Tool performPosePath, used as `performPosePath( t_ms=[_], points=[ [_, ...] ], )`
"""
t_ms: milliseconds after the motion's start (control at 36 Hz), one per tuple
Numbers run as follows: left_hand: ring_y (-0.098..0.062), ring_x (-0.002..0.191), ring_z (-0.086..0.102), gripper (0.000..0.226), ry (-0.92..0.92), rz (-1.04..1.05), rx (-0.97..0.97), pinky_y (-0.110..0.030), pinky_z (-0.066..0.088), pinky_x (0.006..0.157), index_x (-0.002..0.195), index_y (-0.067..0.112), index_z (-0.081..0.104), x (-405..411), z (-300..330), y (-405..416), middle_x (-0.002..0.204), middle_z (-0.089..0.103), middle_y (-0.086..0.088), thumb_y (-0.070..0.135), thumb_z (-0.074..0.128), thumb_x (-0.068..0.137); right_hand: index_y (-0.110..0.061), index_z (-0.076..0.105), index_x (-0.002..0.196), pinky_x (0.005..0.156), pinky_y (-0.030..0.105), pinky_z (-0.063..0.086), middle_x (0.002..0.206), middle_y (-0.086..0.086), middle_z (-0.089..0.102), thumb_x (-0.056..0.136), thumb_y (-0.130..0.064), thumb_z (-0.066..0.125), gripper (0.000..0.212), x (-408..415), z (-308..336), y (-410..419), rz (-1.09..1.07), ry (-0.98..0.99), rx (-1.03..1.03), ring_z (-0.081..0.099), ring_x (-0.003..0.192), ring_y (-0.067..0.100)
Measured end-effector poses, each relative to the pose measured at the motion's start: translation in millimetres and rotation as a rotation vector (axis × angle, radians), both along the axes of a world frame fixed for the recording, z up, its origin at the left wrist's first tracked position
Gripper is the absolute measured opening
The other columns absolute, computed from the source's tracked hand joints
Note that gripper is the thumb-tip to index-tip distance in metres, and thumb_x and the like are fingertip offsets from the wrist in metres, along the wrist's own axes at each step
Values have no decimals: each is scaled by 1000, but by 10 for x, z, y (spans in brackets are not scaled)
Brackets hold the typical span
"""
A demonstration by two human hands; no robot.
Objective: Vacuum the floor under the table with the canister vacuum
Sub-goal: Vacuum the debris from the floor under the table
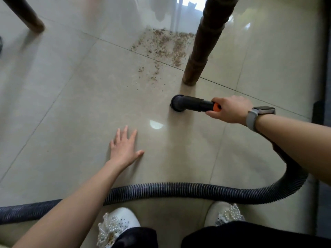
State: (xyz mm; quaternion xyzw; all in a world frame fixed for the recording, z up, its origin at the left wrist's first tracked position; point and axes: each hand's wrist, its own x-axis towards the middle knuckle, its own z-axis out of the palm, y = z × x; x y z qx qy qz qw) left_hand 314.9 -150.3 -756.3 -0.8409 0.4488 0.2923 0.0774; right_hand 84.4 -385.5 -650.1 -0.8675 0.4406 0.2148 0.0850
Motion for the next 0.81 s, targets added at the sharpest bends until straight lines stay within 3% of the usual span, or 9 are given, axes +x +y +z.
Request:
performPosePath(
  t_ms=[250, 444, 667, 806],
  points=[
    [-28, 147, -5, 89, 7, -83, 1, -48, 15, 117, 152, 25, 11, -158, 21, -137, 160, -5, -6, 52, 62, 84, -31, 51, 110, 58, 27, 40, 78, -2, 53, 90, -60, 46, 36, -3, -23, 54, -5, 19, 36, 53, 72, 18],
    [-27, 147, -4, 87, 36, -145, -16, -45, 14, 117, 152, 26, 11, -190, 80, -169, 160, -2, -6, 52, 60, 85, -25, 52, 100, 59, 28, 39, 71, 0, 49, 91, -57, 46, 34, 165, 27, -171, -72, -15, -77, 52, 71, 23],
    [-23, 134, 34, 63, 190, 16, -275, -31, 28, 109, 142, 14, 39, -152, 217, -234, 145, 37, -7, 38, 62, 88, -25, 51, 110, 60, 28, 42, 81, 1, 55, 92, -54, 46, 35, 742, 133, -25, 37, -284, -129, 55, 71, 21],
    [-21, 123, 49, 54, 294, 180, -428, -26, 35, 99, 135, 13, 48, -81, 384, -329, 134, 48, -8, 36, 63, 88, -24, 51, 118, 50, 22, 32, 81, -2, 54, 93, -53, 46, 39, 1196, 301, 48, 66, -505, -162, 49, 65, 16]
  ],
)
